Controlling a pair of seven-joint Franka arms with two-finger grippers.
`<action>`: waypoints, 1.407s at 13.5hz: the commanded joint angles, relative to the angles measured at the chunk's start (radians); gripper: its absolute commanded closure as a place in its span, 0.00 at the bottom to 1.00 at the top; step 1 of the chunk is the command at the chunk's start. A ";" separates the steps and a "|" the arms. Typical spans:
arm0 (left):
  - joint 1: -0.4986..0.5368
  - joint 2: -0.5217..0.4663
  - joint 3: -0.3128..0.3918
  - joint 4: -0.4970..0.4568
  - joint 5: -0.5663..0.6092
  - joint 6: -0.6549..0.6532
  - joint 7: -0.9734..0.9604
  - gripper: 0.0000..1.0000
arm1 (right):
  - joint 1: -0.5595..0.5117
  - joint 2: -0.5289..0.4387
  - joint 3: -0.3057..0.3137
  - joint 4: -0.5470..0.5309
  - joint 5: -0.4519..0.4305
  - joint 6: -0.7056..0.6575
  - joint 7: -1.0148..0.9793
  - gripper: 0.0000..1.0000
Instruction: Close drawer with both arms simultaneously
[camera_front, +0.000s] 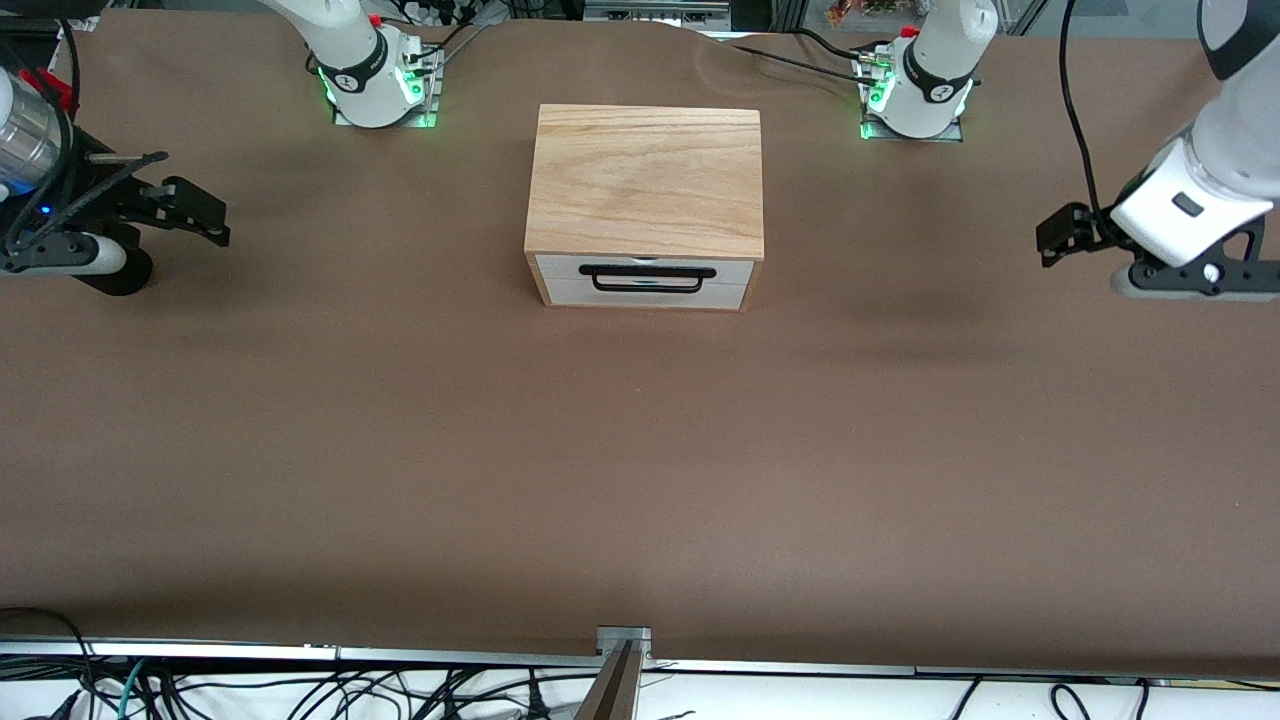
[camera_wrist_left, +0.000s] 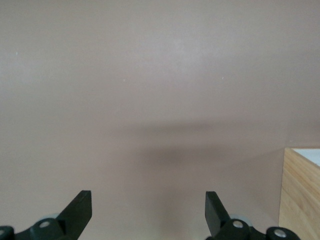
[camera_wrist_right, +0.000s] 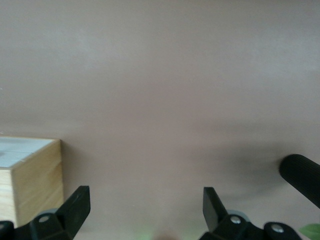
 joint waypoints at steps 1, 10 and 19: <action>0.008 -0.044 -0.011 -0.035 -0.048 0.037 -0.024 0.00 | -0.069 -0.062 0.088 -0.072 -0.036 0.007 -0.013 0.00; 0.011 -0.037 -0.009 -0.010 -0.073 0.039 -0.004 0.00 | -0.059 -0.046 0.090 -0.049 -0.041 -0.007 -0.014 0.00; 0.011 -0.034 -0.013 -0.006 -0.084 0.037 -0.004 0.00 | -0.059 -0.041 0.091 -0.046 -0.039 -0.004 -0.019 0.00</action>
